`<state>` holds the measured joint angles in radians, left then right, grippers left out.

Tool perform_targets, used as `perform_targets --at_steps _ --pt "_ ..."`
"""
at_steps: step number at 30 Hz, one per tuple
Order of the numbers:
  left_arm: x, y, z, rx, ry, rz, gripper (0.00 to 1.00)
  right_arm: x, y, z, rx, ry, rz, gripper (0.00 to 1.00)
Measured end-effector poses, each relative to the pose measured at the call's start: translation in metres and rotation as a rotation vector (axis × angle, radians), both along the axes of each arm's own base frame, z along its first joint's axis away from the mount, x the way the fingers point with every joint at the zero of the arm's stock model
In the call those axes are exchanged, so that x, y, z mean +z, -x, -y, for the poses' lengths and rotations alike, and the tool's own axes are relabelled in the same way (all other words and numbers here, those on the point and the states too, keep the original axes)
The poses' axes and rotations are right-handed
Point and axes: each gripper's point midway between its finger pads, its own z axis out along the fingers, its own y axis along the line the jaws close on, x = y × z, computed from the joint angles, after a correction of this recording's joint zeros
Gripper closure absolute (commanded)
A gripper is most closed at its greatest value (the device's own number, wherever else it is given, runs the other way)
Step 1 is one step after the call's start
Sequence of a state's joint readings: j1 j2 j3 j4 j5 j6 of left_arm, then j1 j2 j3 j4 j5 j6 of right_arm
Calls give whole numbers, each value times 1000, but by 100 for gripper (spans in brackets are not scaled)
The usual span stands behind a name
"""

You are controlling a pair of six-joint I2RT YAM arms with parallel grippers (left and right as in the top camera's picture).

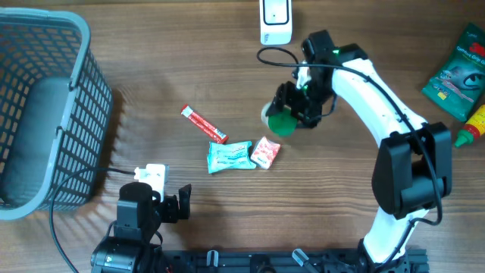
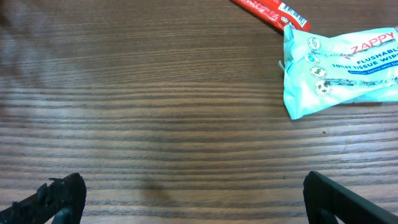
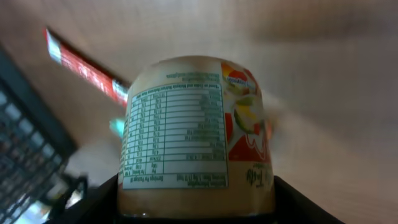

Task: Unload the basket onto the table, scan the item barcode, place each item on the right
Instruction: 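Carry the jar to the far right and set it down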

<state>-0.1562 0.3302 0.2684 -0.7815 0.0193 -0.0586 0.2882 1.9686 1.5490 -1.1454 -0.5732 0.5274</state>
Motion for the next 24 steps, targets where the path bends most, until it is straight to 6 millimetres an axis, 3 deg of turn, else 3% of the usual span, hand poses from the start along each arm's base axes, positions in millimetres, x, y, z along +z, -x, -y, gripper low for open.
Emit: perform_targets --at_steps 5,17,24 --pt "0 0 0 0 0 0 0 7 18 -2 -4 -45 -93 46" --pt "0 0 0 0 0 0 0 10 18 -6 34 -83 -71 49" --pt "0 0 0 0 0 0 0 30 37 -20 177 -254 -61 59"
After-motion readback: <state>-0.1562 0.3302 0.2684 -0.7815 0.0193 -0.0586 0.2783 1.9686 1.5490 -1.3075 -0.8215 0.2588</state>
